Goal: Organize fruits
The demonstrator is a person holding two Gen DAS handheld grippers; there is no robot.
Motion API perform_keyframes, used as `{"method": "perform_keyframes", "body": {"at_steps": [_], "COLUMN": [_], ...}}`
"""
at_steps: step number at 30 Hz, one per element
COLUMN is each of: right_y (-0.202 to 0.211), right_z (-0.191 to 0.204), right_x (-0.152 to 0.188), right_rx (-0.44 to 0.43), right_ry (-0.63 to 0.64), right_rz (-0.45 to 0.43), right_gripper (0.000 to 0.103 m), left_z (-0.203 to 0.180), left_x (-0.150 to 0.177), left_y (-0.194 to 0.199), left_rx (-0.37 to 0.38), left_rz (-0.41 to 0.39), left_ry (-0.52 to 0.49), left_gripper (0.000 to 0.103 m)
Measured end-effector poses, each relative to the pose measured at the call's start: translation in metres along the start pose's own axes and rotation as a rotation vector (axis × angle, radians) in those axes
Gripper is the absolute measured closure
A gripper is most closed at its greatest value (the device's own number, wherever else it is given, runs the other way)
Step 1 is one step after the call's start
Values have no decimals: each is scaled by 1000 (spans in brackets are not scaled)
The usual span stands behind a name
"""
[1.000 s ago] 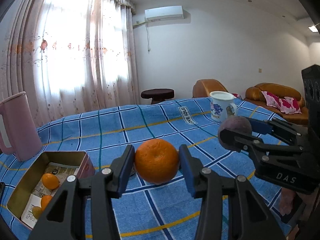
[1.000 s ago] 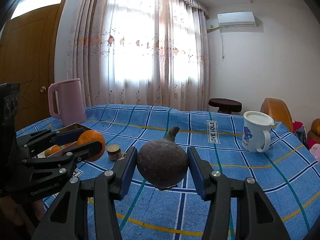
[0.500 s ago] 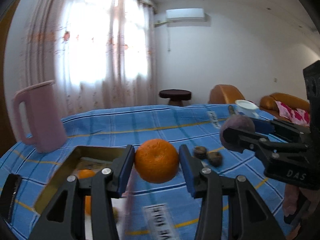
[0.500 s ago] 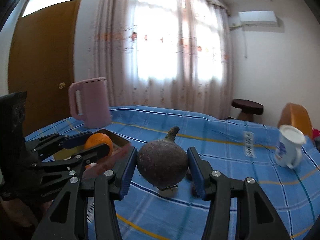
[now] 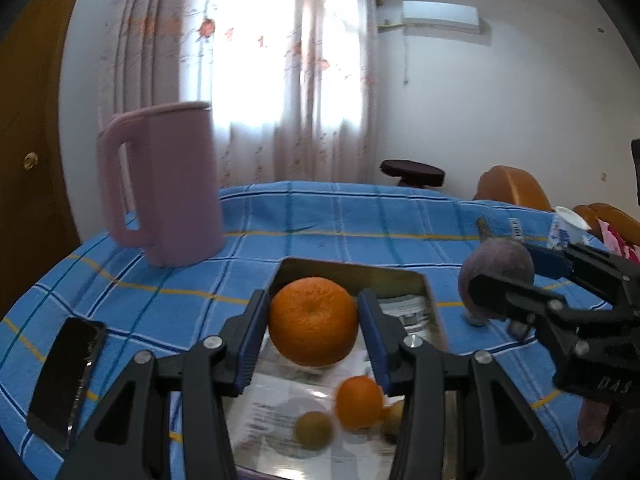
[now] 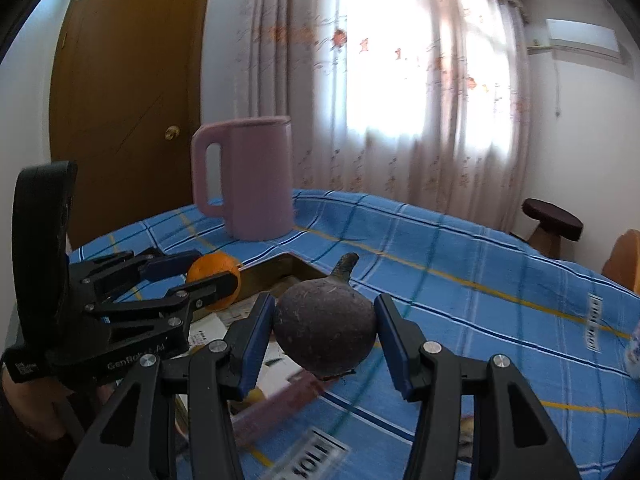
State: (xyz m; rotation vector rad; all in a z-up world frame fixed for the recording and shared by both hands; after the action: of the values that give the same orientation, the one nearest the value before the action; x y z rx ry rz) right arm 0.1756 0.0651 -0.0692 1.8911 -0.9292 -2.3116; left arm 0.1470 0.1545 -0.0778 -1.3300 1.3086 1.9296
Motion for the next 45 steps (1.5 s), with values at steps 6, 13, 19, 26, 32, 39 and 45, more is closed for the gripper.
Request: {"method": "perform_keyframes", "body": {"at_steps": [6,13,19,26,32,39,45], "right_y": [-39,-60,-63,-4,69,124,109], "right_z": [8,6,15,3,-69,-160,-182], "right_x": [9,23,30,12,30,75,100], "right_rx": [-7,0,-20,45,233,414,358], "right_ry": [31,18,35,47,-6,-201,-306], "right_rz": [88,170,197,91,68,86,156], "right_gripper": [50,50,49,41,40,40,40], "left_z": [16,18,16,17,-27,-115,-168], "left_x": [10,16,14,-5,-22,-12,5], "left_y": [-19,-27,-22,6,35,45,34], "left_rx": [-2,6,-2,-3,58,180,232], "left_rz": [59,88,78,2,-69,-50,10], "left_ry": [12,-1,-1,44,-3,-123,-199], "left_gripper": [55,55,49,26,16,15,14]}}
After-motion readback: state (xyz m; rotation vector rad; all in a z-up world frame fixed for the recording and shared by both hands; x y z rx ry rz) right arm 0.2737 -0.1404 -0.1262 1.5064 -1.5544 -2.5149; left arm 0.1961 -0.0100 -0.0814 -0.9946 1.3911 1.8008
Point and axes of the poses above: each gripper's, at about its wrist camera, not at the fingertips, and y roughly against the way its jaws point, z to its left, x to its underside, the point moved 10 cm from there along -y, roughly the way its jaws point, and after that the axes turned 15 degrees about -x, right-handed, at the moved point
